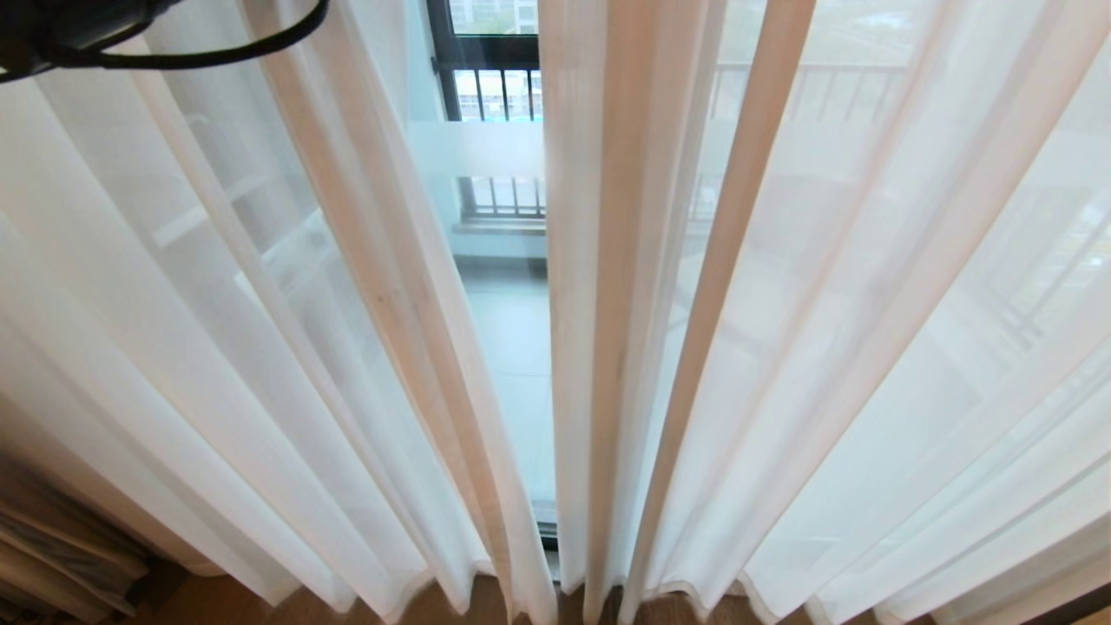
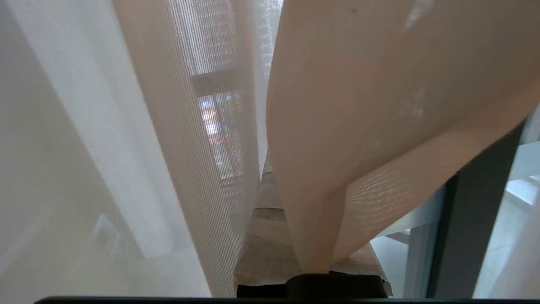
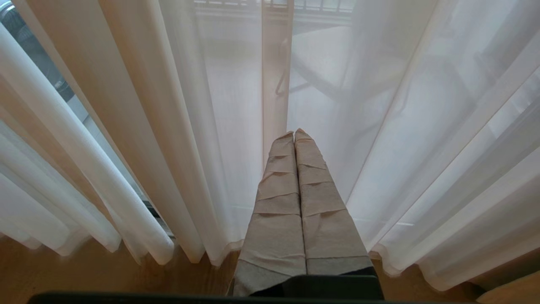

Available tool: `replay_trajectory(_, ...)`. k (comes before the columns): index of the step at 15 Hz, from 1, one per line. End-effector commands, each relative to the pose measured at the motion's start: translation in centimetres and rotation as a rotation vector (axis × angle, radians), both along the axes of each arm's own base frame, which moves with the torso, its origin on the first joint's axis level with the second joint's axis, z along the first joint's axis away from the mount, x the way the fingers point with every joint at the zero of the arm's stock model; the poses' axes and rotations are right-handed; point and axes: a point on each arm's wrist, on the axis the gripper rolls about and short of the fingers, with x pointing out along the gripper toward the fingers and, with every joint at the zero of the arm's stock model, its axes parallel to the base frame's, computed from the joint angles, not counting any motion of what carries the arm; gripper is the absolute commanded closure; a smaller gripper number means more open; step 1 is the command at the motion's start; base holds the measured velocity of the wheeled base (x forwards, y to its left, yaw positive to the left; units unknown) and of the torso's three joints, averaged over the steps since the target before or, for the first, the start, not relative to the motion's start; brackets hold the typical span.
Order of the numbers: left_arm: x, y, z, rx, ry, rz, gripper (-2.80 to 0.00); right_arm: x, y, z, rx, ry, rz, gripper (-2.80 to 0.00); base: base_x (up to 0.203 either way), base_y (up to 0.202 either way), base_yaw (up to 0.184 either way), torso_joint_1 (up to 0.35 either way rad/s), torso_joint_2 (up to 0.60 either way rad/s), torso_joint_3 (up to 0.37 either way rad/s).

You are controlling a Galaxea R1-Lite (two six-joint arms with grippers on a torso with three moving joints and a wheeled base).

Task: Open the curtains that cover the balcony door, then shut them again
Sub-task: Pull the inner curtains open on both sides

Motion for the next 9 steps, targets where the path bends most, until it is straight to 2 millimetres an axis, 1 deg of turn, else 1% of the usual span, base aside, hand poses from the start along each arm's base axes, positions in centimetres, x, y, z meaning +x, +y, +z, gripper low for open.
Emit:
replay_trajectory(1, -1.1, 2.0, 0.4, -0.004, -0.017, 0.060, 0.00, 0.0, 0.0, 0.0, 0.000, 0.000, 0.001, 0.00, 0.000, 0.000, 0.000, 0.000, 0.00, 0.000)
replay_trajectory(6, -0.9, 5.6, 0.6, -0.014, -0.021, 0.209, 0.00, 0.0, 0.0, 0.0, 0.000, 0.000, 0.000, 0.00, 0.000, 0.000, 0.000, 0.000, 0.00, 0.000)
replay_trajectory(9, -0.8, 7.3, 0.6, -0.035, -0.018, 0.303, 0.00, 0.0, 0.0, 0.0, 0.000, 0.000, 0.001, 0.00, 0.000, 0.000, 0.000, 0.000, 0.00, 0.000)
